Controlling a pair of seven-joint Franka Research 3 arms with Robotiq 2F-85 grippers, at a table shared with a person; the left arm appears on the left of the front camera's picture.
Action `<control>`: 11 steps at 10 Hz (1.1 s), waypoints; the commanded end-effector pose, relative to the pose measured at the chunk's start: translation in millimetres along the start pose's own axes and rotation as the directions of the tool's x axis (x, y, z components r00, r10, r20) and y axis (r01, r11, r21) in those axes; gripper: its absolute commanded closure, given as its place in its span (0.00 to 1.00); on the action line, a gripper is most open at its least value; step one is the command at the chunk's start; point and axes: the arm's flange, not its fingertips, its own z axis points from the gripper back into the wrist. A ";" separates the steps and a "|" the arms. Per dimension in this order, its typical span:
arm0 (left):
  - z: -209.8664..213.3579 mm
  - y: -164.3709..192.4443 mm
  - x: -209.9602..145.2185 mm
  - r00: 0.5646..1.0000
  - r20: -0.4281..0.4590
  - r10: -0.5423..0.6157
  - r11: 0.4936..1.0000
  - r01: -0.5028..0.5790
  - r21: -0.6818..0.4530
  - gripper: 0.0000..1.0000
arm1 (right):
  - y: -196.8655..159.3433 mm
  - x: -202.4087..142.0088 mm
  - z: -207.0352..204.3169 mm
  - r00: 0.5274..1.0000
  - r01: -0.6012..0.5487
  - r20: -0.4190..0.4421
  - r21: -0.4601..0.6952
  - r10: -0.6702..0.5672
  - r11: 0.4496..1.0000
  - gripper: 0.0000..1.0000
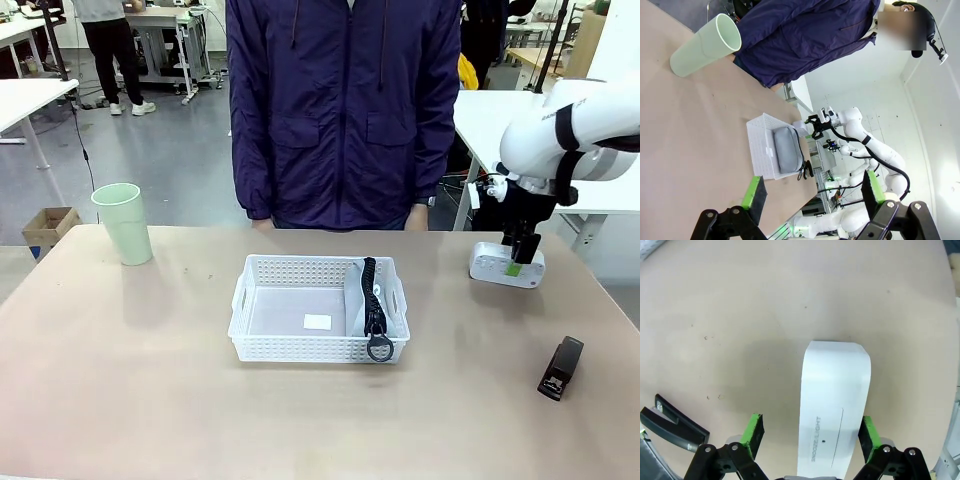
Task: Efficiently arrange items inside the basket to fit them all.
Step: Pick up the Digital clock and place it inside the Organizing basket.
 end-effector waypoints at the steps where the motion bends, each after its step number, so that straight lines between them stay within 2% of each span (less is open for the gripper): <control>1: -0.6 -1.2 0.0 1.000 0.010 -0.019 1.000 0.020 -0.021 0.00 | -14.9 5.5 -5.2 1.000 -0.003 -0.024 0.007 0.003 1.000 0.00; 10: -0.6 -1.2 0.0 1.000 0.010 -0.019 1.000 0.020 -0.021 0.00 | -25.3 7.3 -22.7 0.999 0.001 -0.037 0.003 -0.001 1.000 0.00; 11: -0.6 -1.2 0.0 1.000 0.010 -0.019 1.000 0.020 -0.021 0.00 | -24.5 8.0 -22.7 0.999 -0.004 -0.052 -0.008 0.004 1.000 0.49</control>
